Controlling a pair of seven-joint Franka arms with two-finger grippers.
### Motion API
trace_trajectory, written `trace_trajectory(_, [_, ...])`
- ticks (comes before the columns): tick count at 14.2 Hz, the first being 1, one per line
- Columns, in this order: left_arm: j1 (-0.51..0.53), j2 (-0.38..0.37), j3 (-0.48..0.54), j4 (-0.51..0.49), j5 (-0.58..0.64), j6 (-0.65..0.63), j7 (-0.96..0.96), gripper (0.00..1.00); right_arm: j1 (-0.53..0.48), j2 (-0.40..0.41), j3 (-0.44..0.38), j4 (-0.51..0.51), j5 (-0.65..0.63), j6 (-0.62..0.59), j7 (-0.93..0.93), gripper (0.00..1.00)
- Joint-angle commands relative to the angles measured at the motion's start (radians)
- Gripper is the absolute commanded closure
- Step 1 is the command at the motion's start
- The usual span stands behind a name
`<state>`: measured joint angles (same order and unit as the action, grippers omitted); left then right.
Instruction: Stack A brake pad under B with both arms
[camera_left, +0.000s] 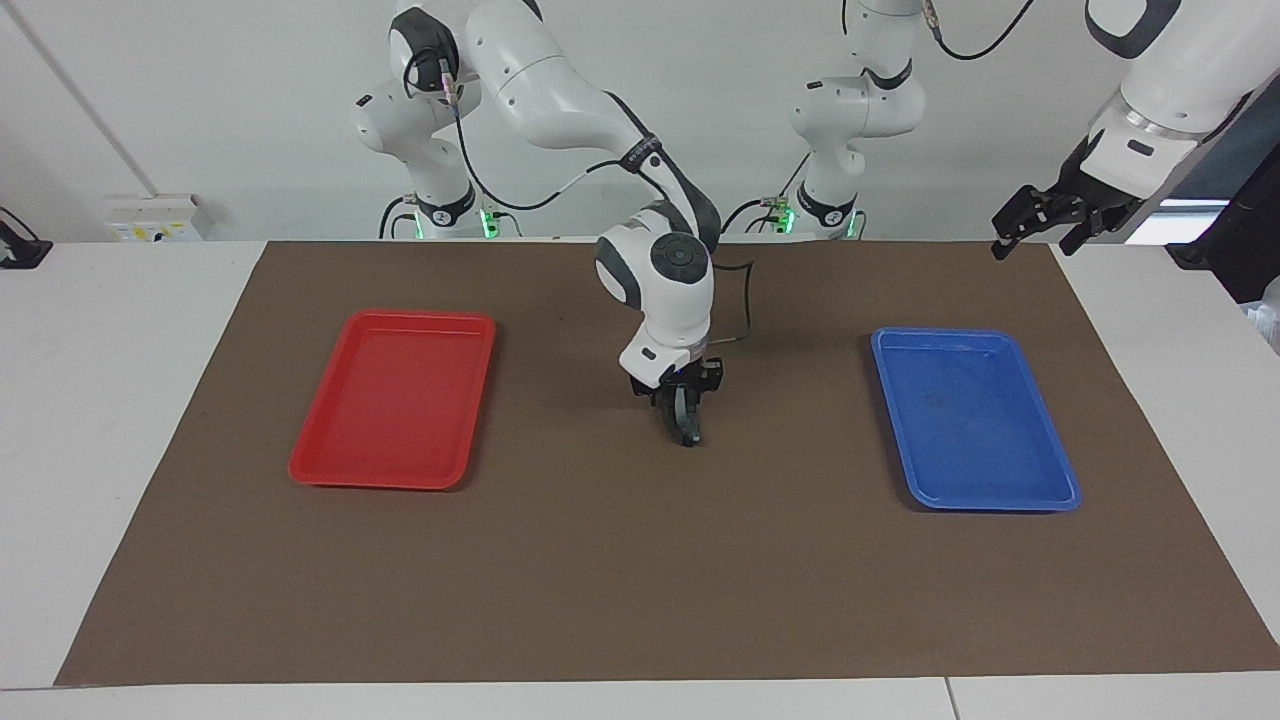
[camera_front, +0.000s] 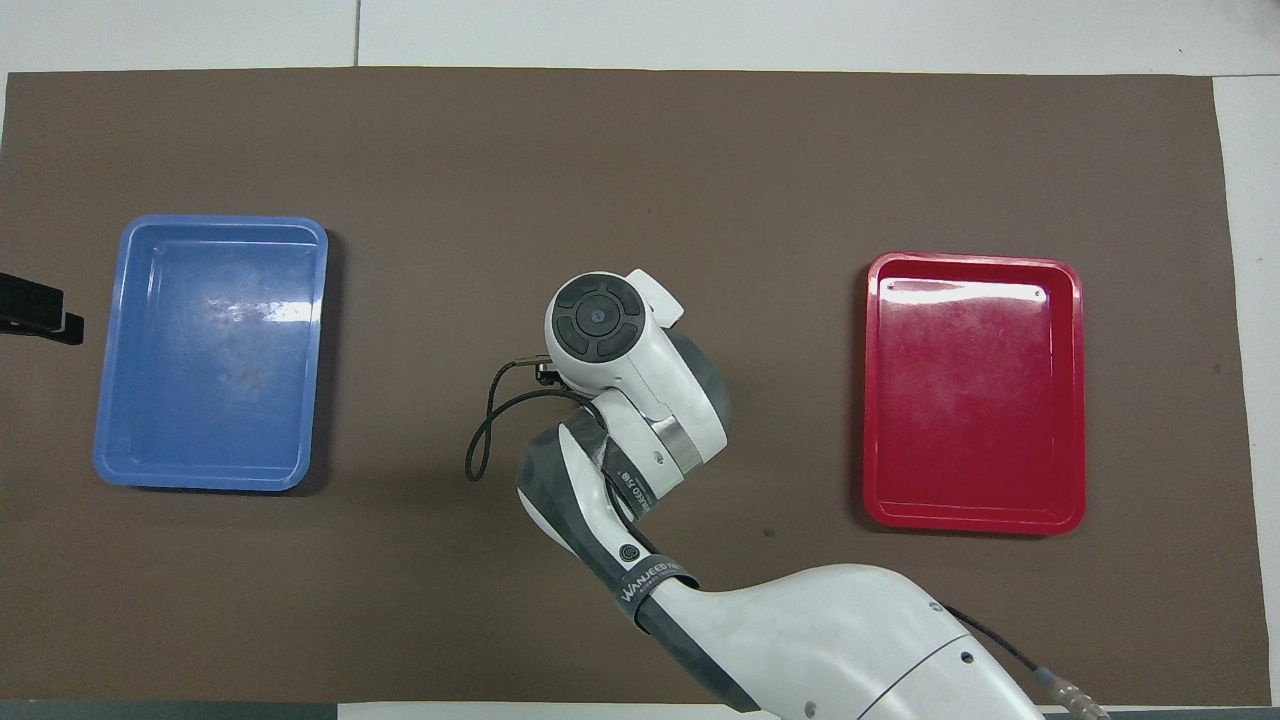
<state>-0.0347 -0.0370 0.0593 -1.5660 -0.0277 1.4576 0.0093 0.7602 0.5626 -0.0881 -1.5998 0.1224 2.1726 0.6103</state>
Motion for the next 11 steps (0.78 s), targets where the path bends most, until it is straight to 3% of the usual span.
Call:
trace_trajectory(1, [0.007,-0.017,-0.006,-0.025,0.015,0.01,-0.002,0.0,-0.002,-0.03,-0.005,-0.023,-0.004,0.009,-0.012,0.0])
trace_trajectory(4, [0.006,-0.017,-0.006,-0.025,0.015,0.01,-0.002,0.0,-0.06,-0.114,-0.015,-0.031,-0.044,-0.019,-0.018,0.0])
trace_trajectory(8, [0.007,-0.017,-0.006,-0.025,0.015,0.01,-0.002,0.0,-0.266,-0.274,-0.013,-0.038,-0.052,-0.196,-0.058,0.0])
trace_trajectory(11, [0.007,-0.017,-0.006,-0.023,0.015,0.01,-0.002,0.0,-0.47,-0.352,-0.013,-0.037,-0.107,-0.351,-0.29,0.0])
